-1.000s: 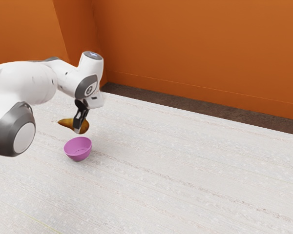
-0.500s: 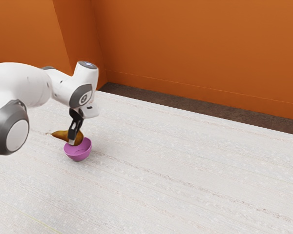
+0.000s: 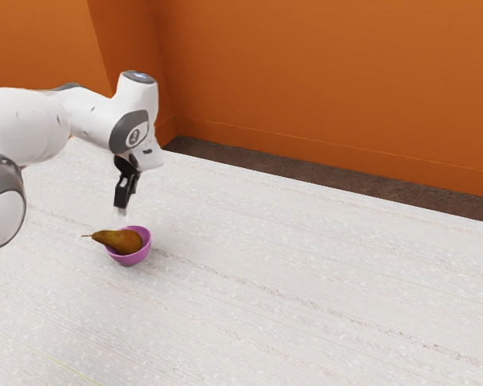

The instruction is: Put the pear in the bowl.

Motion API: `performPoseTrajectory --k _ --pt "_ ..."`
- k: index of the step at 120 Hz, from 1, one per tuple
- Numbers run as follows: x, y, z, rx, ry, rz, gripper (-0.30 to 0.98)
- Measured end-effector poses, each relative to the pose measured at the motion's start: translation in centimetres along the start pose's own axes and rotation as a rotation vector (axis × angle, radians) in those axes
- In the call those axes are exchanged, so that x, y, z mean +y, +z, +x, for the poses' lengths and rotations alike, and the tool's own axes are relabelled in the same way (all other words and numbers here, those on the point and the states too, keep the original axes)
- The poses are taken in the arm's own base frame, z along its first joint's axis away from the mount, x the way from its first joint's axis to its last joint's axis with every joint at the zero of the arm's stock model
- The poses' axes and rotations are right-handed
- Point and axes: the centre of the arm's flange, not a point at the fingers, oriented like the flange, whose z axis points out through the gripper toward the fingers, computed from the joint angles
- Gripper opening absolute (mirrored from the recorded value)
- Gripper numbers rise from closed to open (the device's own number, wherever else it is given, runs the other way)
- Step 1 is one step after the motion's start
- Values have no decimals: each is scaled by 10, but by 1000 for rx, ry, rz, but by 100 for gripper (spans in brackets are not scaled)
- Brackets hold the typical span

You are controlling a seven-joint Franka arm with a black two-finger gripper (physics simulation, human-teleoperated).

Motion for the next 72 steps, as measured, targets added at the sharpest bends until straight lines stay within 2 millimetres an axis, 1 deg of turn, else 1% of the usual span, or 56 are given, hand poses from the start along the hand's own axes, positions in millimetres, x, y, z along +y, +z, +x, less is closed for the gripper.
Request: performPoseTrajectory --k 3,8,11,14,20,31,35,40,44,49,54,66,72 --pt "4 -35 -6 36 -5 31 63" --pt "18 -97 -24 129 -33 67 64" --pt "30 -127 -34 189 -54 71 65" --pt "43 -152 -36 237 -66 66 65" --pt "71 -191 -26 297 -68 48 66" --pt "120 -240 -5 323 -82 13 67" --pt "135 -252 4 315 -89 2 67" --pt "151 -261 15 301 -100 -13 67" --pt "161 -266 22 285 -115 -25 68" --pt "168 -270 23 268 -147 -37 68" --pt "170 -270 19 252 -195 -53 68" --pt "165 -264 -4 217 -330 -88 68" --pt "164 -261 -13 202 -387 -103 68"
